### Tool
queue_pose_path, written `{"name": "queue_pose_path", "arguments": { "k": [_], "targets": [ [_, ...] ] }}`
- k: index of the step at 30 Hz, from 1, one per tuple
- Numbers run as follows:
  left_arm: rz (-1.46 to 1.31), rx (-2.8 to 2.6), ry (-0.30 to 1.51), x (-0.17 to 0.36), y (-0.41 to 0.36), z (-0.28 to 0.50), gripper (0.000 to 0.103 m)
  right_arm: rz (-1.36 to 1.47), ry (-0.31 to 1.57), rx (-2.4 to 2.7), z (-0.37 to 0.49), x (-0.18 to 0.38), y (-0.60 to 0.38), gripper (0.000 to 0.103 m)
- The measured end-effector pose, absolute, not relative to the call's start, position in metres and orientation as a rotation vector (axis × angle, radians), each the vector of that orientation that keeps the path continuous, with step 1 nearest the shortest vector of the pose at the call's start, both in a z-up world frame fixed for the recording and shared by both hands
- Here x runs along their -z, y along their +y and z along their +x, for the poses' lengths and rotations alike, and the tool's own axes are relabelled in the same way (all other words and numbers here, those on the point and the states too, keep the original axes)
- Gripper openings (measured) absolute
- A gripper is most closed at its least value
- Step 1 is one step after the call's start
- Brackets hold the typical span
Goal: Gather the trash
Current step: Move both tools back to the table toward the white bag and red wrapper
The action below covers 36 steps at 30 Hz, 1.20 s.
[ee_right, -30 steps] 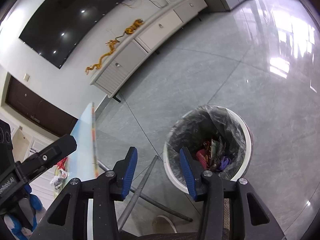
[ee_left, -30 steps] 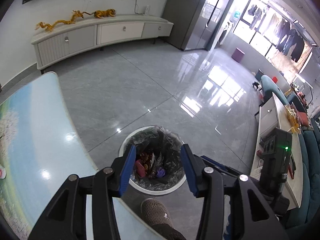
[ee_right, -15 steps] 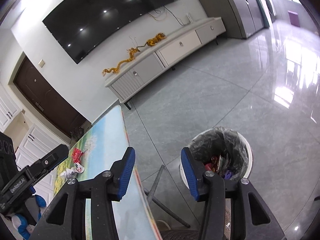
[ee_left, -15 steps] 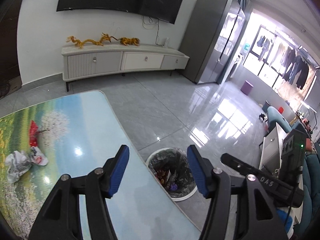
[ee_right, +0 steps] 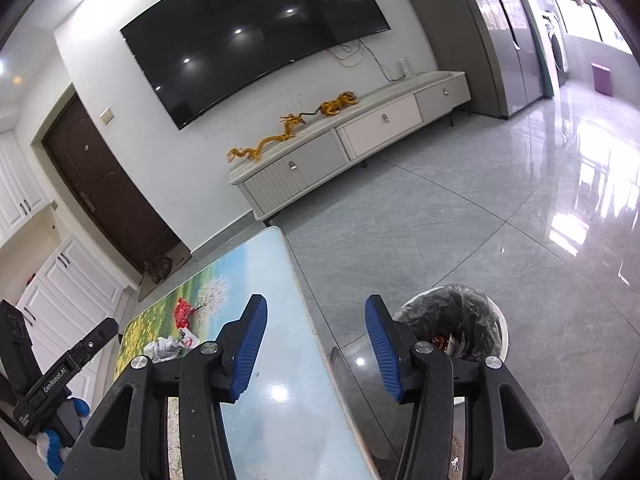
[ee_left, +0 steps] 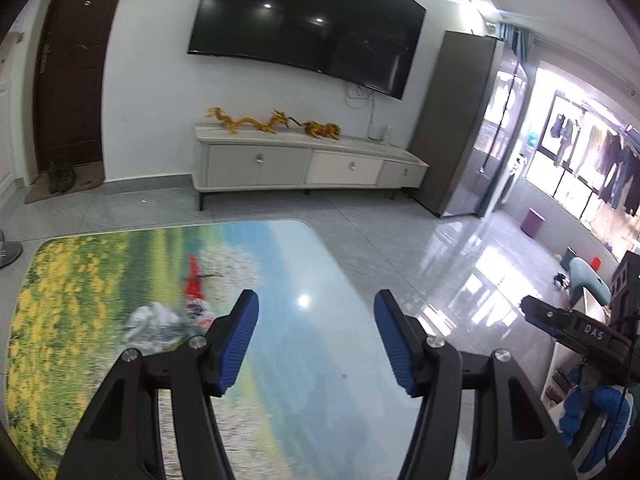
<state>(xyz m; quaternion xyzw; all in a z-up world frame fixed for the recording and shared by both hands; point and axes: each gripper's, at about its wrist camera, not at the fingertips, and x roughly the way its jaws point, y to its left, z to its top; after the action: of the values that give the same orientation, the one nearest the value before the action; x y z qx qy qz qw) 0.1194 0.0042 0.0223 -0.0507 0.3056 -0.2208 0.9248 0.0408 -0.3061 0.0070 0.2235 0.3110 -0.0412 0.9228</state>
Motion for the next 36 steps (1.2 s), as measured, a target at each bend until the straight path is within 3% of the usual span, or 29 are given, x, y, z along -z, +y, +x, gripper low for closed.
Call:
{"name": "queue_pose_path", "arguments": {
  "k": [15, 19, 22, 36],
  "targets": [
    [-0.050, 0.151, 0.521, -0.021, 0.098, 0.116, 0.058, 0.340, 0.665, 0.014, 0.050, -0.008, -0.259, 0.050],
    [-0.035, 0.110, 0.490, -0.021, 0.103, 0.113, 0.059, 0.325, 0.689, 0.005, 0.055, 0.000, -0.254, 0.050],
    [-0.019, 0.095, 0.474, -0.020, 0.101, 0.108, 0.067, 0.321, 0.704, 0.000, 0.058, 0.006, -0.252, 0.050],
    [0.024, 0.108, 0.486, -0.013, 0.090, 0.103, 0.067, 0.339, 0.777, -0.011, 0.069, 0.031, -0.250, 0.050]
  ]
}}
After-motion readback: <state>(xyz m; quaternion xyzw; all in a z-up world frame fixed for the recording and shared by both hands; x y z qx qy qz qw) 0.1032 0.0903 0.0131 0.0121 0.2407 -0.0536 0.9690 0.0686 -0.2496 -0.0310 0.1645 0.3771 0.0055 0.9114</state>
